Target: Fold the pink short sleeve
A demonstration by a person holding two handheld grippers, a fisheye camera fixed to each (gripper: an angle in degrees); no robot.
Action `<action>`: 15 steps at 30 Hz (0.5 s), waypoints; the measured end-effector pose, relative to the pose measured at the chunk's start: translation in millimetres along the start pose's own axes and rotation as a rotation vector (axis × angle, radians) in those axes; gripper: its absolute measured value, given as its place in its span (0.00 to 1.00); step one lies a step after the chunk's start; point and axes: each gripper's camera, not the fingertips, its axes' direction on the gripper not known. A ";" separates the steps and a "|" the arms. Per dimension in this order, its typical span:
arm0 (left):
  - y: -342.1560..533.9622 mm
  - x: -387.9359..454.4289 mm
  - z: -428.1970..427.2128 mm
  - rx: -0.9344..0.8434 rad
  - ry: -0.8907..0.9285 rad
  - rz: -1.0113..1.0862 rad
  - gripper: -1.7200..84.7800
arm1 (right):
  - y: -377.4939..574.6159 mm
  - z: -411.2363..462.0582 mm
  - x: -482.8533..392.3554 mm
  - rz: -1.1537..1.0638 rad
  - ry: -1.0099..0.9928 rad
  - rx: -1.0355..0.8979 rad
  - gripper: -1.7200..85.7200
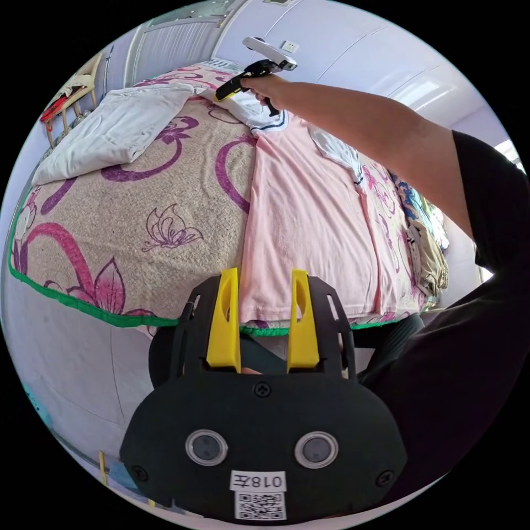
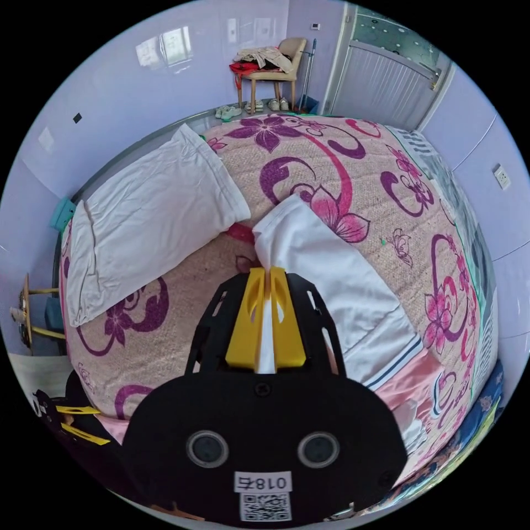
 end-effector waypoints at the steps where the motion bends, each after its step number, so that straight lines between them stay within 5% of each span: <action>1: -2.9 1.9 -1.2 -0.015 -0.012 0.005 0.16 | 3.3 0.2 5.2 0.002 0.004 -0.016 0.03; 9: -23.1 17.8 -8.2 -0.092 -0.093 0.062 0.02 | 33.0 -6.4 44.7 0.071 -0.047 0.010 0.02; 15: -43.0 38.8 -49.9 0.038 0.090 0.163 0.01 | 76.7 -20.0 113.8 0.275 -0.254 0.102 0.02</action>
